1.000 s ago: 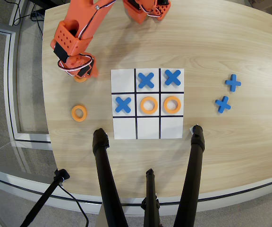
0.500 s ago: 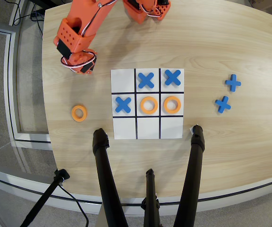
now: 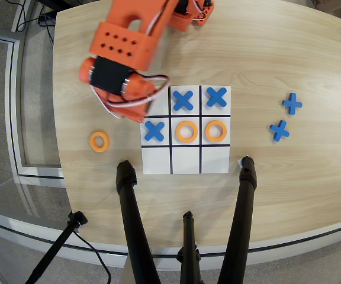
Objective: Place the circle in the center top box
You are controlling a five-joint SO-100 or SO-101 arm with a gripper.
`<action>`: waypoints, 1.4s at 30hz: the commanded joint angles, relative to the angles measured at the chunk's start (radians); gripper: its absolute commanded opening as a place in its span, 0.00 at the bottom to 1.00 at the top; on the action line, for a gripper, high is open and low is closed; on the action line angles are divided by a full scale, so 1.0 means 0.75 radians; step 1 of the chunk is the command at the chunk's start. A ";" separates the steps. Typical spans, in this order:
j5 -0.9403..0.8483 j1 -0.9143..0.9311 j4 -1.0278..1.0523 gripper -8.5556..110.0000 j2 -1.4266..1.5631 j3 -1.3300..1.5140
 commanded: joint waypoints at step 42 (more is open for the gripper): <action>0.524 -0.538 -0.196 0.07 -1.266 -1.194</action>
